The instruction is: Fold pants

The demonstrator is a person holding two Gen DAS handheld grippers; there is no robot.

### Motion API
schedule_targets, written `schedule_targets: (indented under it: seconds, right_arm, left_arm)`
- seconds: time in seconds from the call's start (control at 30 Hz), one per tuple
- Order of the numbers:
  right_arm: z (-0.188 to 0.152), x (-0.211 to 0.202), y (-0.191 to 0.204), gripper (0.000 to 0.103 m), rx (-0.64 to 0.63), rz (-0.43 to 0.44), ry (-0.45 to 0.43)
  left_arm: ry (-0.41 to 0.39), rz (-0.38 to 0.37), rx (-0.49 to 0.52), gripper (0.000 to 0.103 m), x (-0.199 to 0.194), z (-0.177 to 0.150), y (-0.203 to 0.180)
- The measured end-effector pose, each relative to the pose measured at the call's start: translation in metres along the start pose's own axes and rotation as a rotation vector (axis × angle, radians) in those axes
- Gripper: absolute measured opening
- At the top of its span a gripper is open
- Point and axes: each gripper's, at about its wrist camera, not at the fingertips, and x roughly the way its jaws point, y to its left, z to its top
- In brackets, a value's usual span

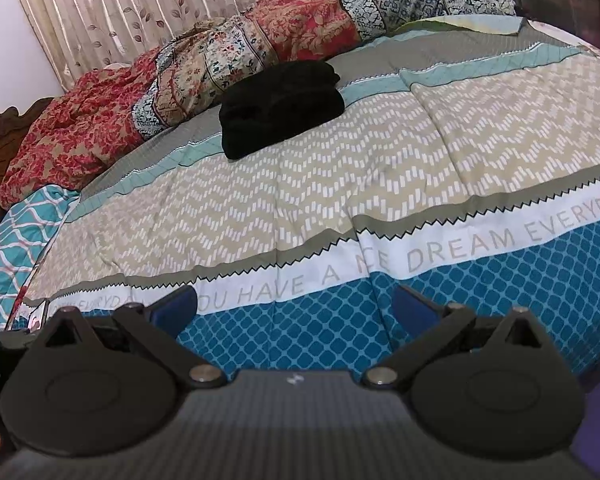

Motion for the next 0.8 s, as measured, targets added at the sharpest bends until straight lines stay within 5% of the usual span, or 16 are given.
schedule_targets:
  seconds: [0.8]
  right_arm:
    - [-0.005,0.005,0.004,0.103,-0.007,0.006,0.040]
  left_arm:
    - [0.094,0.042,-0.049,0.103,0.012,-0.010,0.019]
